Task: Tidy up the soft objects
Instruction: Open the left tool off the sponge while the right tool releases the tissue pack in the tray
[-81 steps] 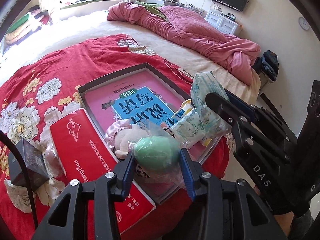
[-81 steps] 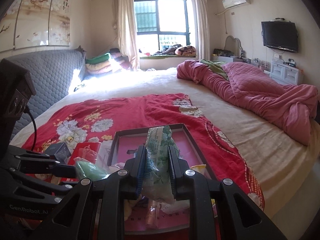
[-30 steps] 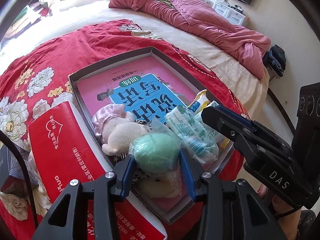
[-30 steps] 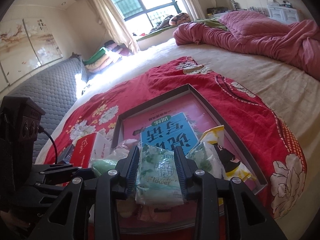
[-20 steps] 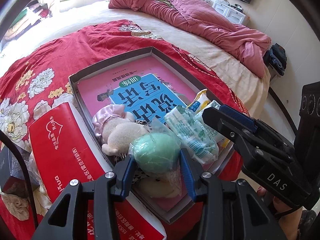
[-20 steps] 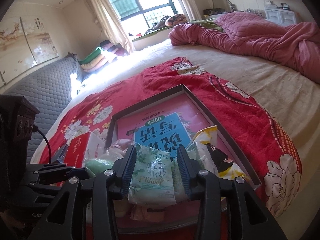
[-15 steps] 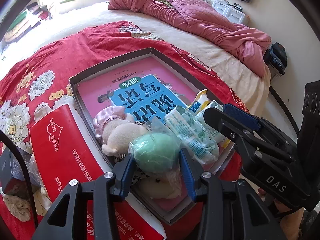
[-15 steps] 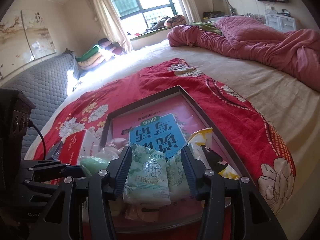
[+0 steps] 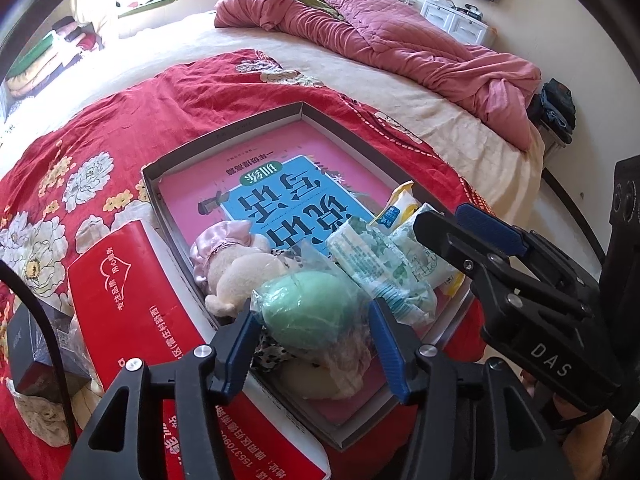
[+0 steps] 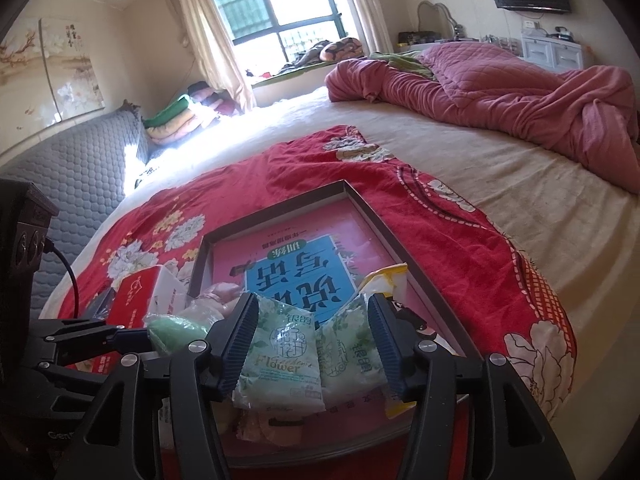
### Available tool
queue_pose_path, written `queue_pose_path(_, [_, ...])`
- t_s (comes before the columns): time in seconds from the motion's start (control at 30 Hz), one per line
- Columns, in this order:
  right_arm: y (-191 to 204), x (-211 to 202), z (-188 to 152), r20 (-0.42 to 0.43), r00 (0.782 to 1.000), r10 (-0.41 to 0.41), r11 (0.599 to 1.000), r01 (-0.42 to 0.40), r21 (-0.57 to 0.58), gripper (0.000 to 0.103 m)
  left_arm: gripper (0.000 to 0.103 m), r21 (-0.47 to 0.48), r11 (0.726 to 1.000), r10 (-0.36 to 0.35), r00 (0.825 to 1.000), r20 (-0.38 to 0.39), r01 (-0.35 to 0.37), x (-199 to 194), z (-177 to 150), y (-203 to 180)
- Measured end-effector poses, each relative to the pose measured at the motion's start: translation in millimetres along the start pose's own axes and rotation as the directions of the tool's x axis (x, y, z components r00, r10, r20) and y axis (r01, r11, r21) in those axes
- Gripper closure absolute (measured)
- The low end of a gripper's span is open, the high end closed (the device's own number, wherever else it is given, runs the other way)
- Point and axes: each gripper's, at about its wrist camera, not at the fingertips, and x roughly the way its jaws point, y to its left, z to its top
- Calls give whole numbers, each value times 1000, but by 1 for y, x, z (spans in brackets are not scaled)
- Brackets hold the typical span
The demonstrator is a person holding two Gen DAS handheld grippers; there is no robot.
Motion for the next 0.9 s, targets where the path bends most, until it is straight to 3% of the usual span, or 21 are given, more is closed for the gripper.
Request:
queue_pose_path(0.43, [2,-2,0,11,1000,-22,1000,22,-15,32,39,-10,999,53,998,43,-53,-19,-5,5])
queue_pose_path(0.9, [22,-29,5,141,990,-12,996,23,-83,26,27,-67,994,88,992,92,-82,-51,-19,18])
